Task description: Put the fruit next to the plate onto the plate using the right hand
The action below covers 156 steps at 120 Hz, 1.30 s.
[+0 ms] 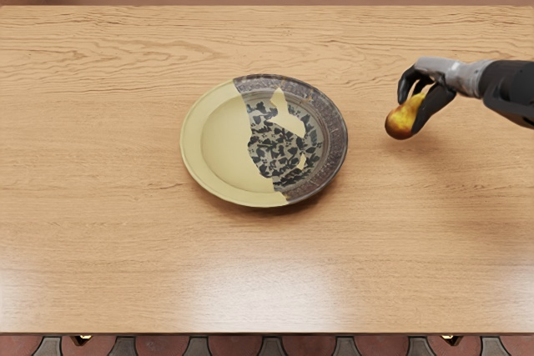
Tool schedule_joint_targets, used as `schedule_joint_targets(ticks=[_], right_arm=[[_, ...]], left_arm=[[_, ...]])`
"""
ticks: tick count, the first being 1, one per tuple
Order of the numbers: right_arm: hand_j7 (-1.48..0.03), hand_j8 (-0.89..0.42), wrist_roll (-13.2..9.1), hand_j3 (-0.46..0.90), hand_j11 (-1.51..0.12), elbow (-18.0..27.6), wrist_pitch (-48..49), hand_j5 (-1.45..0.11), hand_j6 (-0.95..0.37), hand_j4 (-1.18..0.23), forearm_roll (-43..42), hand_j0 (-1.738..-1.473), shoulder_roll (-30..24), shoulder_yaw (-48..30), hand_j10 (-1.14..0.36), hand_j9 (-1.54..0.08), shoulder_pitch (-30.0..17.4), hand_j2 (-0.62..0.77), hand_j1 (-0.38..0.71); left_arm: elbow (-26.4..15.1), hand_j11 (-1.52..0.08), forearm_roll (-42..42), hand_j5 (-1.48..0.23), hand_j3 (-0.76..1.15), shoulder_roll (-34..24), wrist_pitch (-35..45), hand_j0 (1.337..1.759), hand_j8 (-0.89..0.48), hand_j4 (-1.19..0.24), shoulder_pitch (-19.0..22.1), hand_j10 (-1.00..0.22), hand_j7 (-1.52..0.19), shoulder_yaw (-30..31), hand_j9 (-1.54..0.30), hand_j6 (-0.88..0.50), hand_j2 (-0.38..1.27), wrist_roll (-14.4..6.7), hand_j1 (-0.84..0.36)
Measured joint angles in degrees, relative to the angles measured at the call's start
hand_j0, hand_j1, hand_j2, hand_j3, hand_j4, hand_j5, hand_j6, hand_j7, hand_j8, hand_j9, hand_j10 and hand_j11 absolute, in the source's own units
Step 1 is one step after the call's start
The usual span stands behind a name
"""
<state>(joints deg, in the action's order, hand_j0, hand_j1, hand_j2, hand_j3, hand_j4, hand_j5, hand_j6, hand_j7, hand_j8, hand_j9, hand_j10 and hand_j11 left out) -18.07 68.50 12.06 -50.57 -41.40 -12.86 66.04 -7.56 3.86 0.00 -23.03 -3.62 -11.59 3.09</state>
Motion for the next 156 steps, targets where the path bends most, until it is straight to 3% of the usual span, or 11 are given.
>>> schedule_joint_targets(ticks=[40, 78, 96, 98, 116, 156], right_arm=[[-1.13, -0.5, -5.5, 0.0, -1.21, 6.7, 0.4, -1.2, -0.49, -0.84, 5.7, -1.658, -2.5, 0.0, -0.84, -1.2, 5.0, 0.58, 0.36], [-1.13, -0.49, -10.6, 0.0, -1.2, 6.9, 0.1, -1.2, -0.49, -0.84, 9.1, -1.658, 2.7, 0.1, -0.85, -1.19, 10.2, 0.58, 0.36], [-1.13, -0.5, -11.5, 0.0, -1.21, 6.1, 0.1, -1.2, -0.49, -0.84, 10.7, -1.658, 5.9, 0.1, -0.84, -1.2, 11.7, 0.57, 0.37], [-1.13, -0.5, -11.6, 0.0, -1.2, 5.9, 0.1, -1.2, -0.49, -0.84, 10.7, -1.658, 6.4, 0.1, -0.85, -1.19, 11.9, 0.62, 0.38], [-1.13, -0.52, -12.7, 0.0, -1.19, 4.6, 0.0, -1.21, -0.53, -0.84, 11.8, -1.656, 10.3, 0.1, -0.85, -1.19, 13.3, 0.52, 0.34], [-1.13, -0.57, -14.6, 0.0, -1.16, 0.9, -0.2, -1.17, -0.55, -0.86, 12.4, -1.655, 17.8, 0.1, -0.86, -1.16, 15.9, 0.59, 0.37]], left_arm=[[0.1, -0.02, -0.1, -0.02, 0.0, 0.0, 0.0, 1.658, -0.01, -0.01, 0.3, -0.01, -0.02, 0.1, -0.02, -0.01, 0.0, 0.0, 0.33], [0.3, -0.02, -0.3, -0.02, 0.0, 0.0, 0.0, 1.658, -0.01, -0.01, 0.3, -0.01, -0.02, 0.5, -0.02, -0.01, 0.0, 0.0, 0.33], [0.4, -0.02, -0.4, -0.02, 0.0, 0.0, 0.0, 1.658, -0.01, -0.01, 0.3, -0.01, -0.02, 0.5, -0.02, -0.01, 0.0, 0.0, 0.33], [0.4, -0.02, -0.4, -0.02, 0.0, 0.0, 0.0, 1.658, -0.01, -0.01, 0.3, -0.01, -0.02, 0.5, -0.02, -0.01, 0.0, 0.0, 0.33], [0.5, -0.02, -0.4, -0.02, 0.0, 0.0, 0.0, 1.658, -0.01, -0.01, 0.3, -0.01, -0.02, 0.5, -0.02, -0.01, 0.0, 0.0, 0.33], [0.5, -0.02, -0.4, -0.02, 0.0, 0.0, 0.0, 1.658, -0.01, -0.01, 0.9, -0.01, -0.02, 0.5, -0.02, -0.01, 0.0, 0.0, 0.33]])
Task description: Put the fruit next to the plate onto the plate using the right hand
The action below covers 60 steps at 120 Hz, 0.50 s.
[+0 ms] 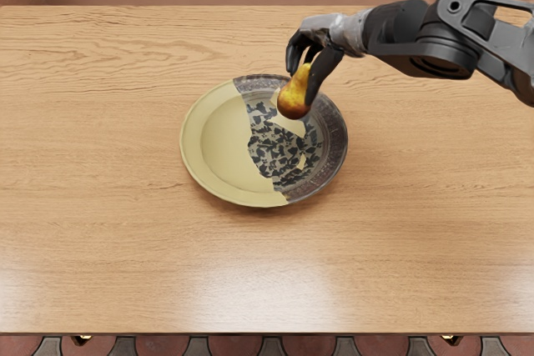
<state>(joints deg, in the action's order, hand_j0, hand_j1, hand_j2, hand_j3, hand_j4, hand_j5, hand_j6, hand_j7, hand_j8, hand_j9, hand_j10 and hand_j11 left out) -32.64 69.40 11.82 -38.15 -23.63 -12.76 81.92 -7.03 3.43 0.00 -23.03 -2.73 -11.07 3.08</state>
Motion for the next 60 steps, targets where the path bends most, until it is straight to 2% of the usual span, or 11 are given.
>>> schedule_joint_targets(ticks=[52, 56, 60], right_arm=[[-1.13, -0.55, -1.9, 0.0, -1.2, -5.2, 0.8, -1.2, -0.55, -0.84, 0.9, -1.652, 7.4, 0.2, -0.84, -1.19, 1.9, 0.59, 0.38], [-1.07, -0.55, -1.8, 0.0, -1.13, -5.4, 0.5, -1.13, -0.55, -0.8, 0.8, -1.653, 7.8, 0.2, -0.8, -1.13, 1.8, 0.54, 0.35], [-0.92, -0.48, -1.6, 0.0, -0.97, -5.6, -0.4, -0.97, -0.47, -0.69, 0.8, -1.653, 8.3, 0.1, -0.69, -0.97, 1.7, 0.46, 0.26]], left_arm=[[0.0, -0.02, 0.0, -0.02, 0.0, 0.0, 0.0, 1.658, -0.01, -0.01, 0.3, -0.01, -0.02, 0.0, -0.02, -0.01, 0.0, 0.0, 0.33], [0.0, -0.02, 0.0, -0.02, 0.0, 0.0, 0.0, 1.658, -0.01, -0.01, 0.3, -0.01, -0.02, 0.0, -0.02, -0.01, 0.0, 0.0, 0.33], [0.0, -0.02, 0.0, -0.02, 0.0, 0.0, 0.0, 1.658, -0.01, -0.01, 0.3, -0.01, -0.02, 0.0, -0.02, -0.01, 0.0, 0.0, 0.33]])
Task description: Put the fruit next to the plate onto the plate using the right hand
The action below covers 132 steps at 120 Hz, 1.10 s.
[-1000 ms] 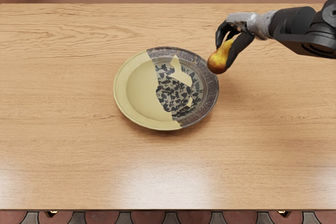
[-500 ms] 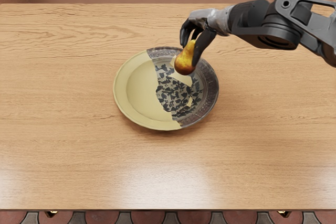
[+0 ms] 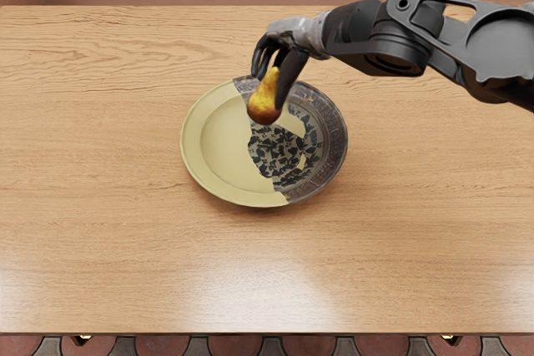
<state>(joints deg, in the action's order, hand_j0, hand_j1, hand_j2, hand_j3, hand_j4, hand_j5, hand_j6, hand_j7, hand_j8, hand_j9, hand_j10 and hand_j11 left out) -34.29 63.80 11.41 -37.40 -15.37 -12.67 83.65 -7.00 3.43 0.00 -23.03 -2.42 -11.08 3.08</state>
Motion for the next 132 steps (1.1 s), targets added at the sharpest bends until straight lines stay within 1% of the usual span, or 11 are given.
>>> schedule_joint_targets(ticks=[8, 18, 29, 41, 53, 71, 79, 102, 107, 115, 132], right_arm=[[-0.67, -0.34, 0.1, 0.0, -0.7, -0.2, -1.3, -0.7, -0.34, -0.5, -0.1, -1.655, 0.6, -0.1, -0.5, -0.7, -0.1, 0.33, 0.09], [-0.44, -0.23, 0.2, 0.0, -0.47, -0.3, -2.2, -0.47, -0.23, -0.33, -0.1, -1.656, 1.0, -0.1, -0.33, -0.46, -0.1, 0.22, -0.06], [-0.28, -0.15, 0.2, 0.0, -0.3, -0.3, -2.5, -0.3, -0.15, -0.21, -0.1, -1.657, 1.1, -0.1, -0.21, -0.3, -0.1, 0.14, -0.16], [-0.17, -0.09, 0.3, 0.0, -0.18, -0.1, -2.2, -0.18, -0.09, -0.13, 0.6, -1.657, 1.1, -0.2, -0.13, -0.18, -0.1, 0.09, -0.24], [-0.11, -0.06, 0.1, 0.0, -0.11, 0.1, -2.0, -0.11, -0.06, -0.08, 2.8, -1.658, 1.1, -0.1, -0.08, -0.11, -0.2, 0.05, -0.28], [-0.05, -0.03, -0.3, 0.0, -0.05, 0.4, 1.8, -0.05, -0.03, -0.04, 11.3, -1.658, -0.4, 0.0, -0.04, -0.05, -0.3, 0.03, -0.32], [-0.04, -0.02, -0.4, 0.0, -0.04, 0.9, 4.7, -0.04, -0.02, -0.03, 16.8, -1.658, -1.2, -0.1, -0.03, -0.04, -0.2, 0.02, -0.33], [-0.01, -0.01, -0.7, 0.0, -0.02, 5.6, 12.8, -0.02, -0.01, -0.01, 29.6, -1.658, -7.0, -0.3, -0.01, -0.02, -1.0, 0.01, -0.34], [-0.01, -0.01, -0.7, 0.0, -0.01, 6.1, 15.6, -0.01, -0.01, -0.01, 31.5, -1.658, -8.5, -1.5, -0.01, -0.01, -2.7, 0.01, -0.34], [-0.01, -0.01, -0.7, 0.0, -0.01, 6.6, 19.4, -0.01, -0.01, -0.01, 33.3, -1.658, -11.6, -5.2, -0.01, -0.01, -7.3, 0.0, -0.34], [0.0, 0.0, -0.7, 0.0, 0.0, 7.0, 22.5, 0.0, 0.0, 0.0, 35.8, -1.658, -17.5, -11.6, 0.0, 0.0, -15.9, 0.0, -0.35]], left_arm=[[0.0, -0.02, 0.0, -0.02, 0.0, 0.0, 0.0, 1.658, -0.01, -0.01, 0.0, -0.01, -0.02, 0.0, -0.02, -0.01, 0.0, 0.0, 0.33], [0.0, -0.02, 0.0, -0.02, 0.0, 0.0, 0.0, 1.658, -0.01, -0.01, 0.0, -0.01, -0.02, 0.0, -0.02, -0.01, 0.0, 0.0, 0.33], [0.0, -0.02, 0.0, -0.02, 0.0, 0.0, 0.0, 1.658, -0.01, -0.01, 0.0, -0.01, -0.02, 0.0, -0.02, -0.01, 0.0, 0.0, 0.33], [0.0, -0.02, 0.0, -0.02, 0.0, 0.0, 0.0, 1.658, -0.01, -0.01, 0.0, -0.01, -0.02, 0.0, -0.02, -0.01, 0.0, 0.0, 0.33], [0.0, -0.02, 0.0, -0.02, 0.0, 0.0, 0.0, 1.658, -0.01, -0.01, 0.0, -0.01, -0.02, 0.0, -0.02, -0.01, 0.0, 0.0, 0.33], [0.0, -0.02, 0.0, -0.02, 0.0, 0.0, 0.0, 1.658, -0.01, -0.01, 1.1, -0.01, -0.02, 0.0, -0.02, -0.01, 0.0, 0.0, 0.33], [0.0, -0.02, 0.0, -0.02, 0.0, 0.0, 0.0, 1.658, -0.01, -0.01, 1.1, -0.01, -0.02, 0.0, -0.02, -0.01, 0.0, 0.0, 0.33], [0.0, -0.02, 0.0, -0.02, 0.0, 0.0, 0.0, 1.658, -0.01, -0.01, 1.0, -0.01, -0.02, 0.0, -0.02, -0.01, 0.0, 0.0, 0.33], [0.0, -0.02, 0.0, -0.02, 0.0, 0.0, 0.0, 1.658, -0.01, -0.01, 1.0, -0.01, -0.02, 0.0, -0.02, -0.01, 0.0, 0.0, 0.33], [0.0, -0.02, 0.0, -0.02, 0.0, 0.0, 0.0, 1.658, -0.01, -0.01, 1.0, -0.01, -0.02, 0.0, -0.02, -0.01, 0.0, 0.0, 0.33], [0.0, -0.02, 0.0, -0.02, 0.0, 0.0, 0.0, 1.658, -0.01, -0.01, 1.0, -0.01, -0.02, 0.0, -0.02, -0.01, 0.0, 0.0, 0.33]])
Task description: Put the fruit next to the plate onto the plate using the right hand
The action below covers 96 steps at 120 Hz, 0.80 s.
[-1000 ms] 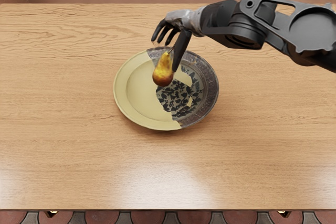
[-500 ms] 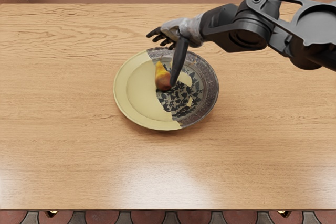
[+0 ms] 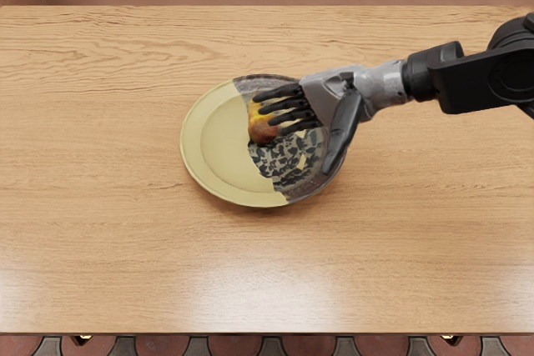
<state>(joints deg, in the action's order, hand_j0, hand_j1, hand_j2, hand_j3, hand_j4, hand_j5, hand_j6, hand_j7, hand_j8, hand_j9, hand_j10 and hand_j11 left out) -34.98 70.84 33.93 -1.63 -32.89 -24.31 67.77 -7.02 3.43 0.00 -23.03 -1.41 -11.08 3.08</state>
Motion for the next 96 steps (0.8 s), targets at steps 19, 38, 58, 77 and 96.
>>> schedule_joint_targets(ticks=[19, 38, 58, 77, 96], right_arm=[[0.0, 0.0, 0.0, 0.0, 0.0, 0.0, 0.8, 0.0, 0.0, 0.0, 3.2, -1.658, -5.4, -2.0, 0.0, 0.0, -3.7, 0.0, -0.35], [0.0, 0.0, 0.1, 0.0, 0.0, -0.1, 1.0, 0.0, 0.0, 0.0, 5.6, -1.658, -10.2, -2.5, 0.0, 0.0, -6.1, 0.0, -0.35], [0.0, 0.0, 0.3, 0.0, 0.0, -0.3, 1.1, 0.0, 0.0, 0.0, 8.1, -1.658, -15.9, -2.6, 0.0, 0.0, -8.7, 0.0, -0.35], [0.0, 0.0, 0.5, 0.0, 0.0, -0.4, 1.1, 0.0, 0.0, 0.0, 10.6, -1.658, -20.2, -2.6, 0.0, 0.0, -9.8, 0.0, -0.35], [0.0, 0.0, 0.5, 0.0, 0.0, -0.9, 1.1, 0.0, 0.0, 0.0, 12.7, -1.658, -23.4, -2.6, 0.0, 0.0, -11.0, 0.0, -0.35]], left_arm=[[0.0, -0.02, 0.0, -0.02, 0.0, 0.0, 0.0, 1.658, -0.01, -0.01, 0.0, -0.01, -0.02, 0.0, -0.02, -0.01, 0.0, 0.0, 0.33], [0.0, -0.02, 0.0, -0.02, 0.0, 0.0, 0.0, 1.658, -0.01, -0.01, -0.1, -0.01, -0.02, 0.0, -0.02, -0.01, 0.0, 0.0, 0.33], [0.0, -0.02, 0.0, -0.02, 0.0, 0.0, 0.0, 1.658, -0.01, -0.01, 0.0, -0.01, -0.02, 0.0, -0.02, -0.01, 0.0, 0.0, 0.33], [0.0, -0.02, 0.0, -0.02, 0.0, 0.0, 0.0, 1.658, -0.01, -0.01, 0.1, -0.01, -0.02, 0.0, -0.02, -0.01, 0.0, 0.0, 0.33], [0.0, -0.02, 0.0, -0.02, 0.0, 0.0, 0.0, 1.658, -0.01, -0.01, 0.1, -0.01, -0.02, 0.0, -0.02, -0.01, 0.0, 0.0, 0.33]])
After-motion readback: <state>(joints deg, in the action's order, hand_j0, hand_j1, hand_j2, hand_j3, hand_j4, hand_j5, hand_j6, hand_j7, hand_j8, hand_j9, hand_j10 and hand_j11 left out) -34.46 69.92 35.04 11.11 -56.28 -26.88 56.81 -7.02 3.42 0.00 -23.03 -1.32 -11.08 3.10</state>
